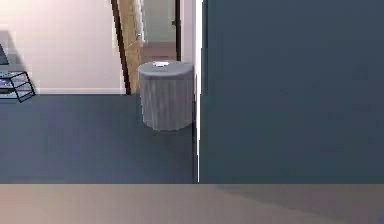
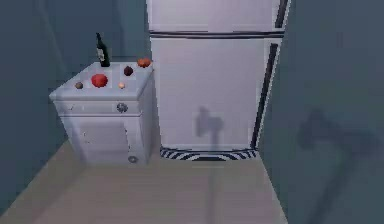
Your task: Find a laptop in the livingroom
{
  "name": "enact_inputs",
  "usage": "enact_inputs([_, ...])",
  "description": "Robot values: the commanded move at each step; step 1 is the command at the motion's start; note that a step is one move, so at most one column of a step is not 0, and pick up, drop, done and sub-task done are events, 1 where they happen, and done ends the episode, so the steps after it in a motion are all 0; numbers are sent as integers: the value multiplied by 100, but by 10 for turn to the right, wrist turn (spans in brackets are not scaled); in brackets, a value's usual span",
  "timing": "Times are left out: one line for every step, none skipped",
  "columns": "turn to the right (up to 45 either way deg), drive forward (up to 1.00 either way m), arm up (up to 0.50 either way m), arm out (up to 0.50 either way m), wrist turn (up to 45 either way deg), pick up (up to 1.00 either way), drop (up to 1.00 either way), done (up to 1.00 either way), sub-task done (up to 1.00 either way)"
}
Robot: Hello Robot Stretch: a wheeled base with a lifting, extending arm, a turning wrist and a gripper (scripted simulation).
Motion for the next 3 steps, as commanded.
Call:
enact_inputs([-450,0,0,0,0,0,0,0,0])
enact_inputs([-210,0,0,0,0,0,0,0,0])
enact_inputs([0,100,0,0,0,0,0,0,0])
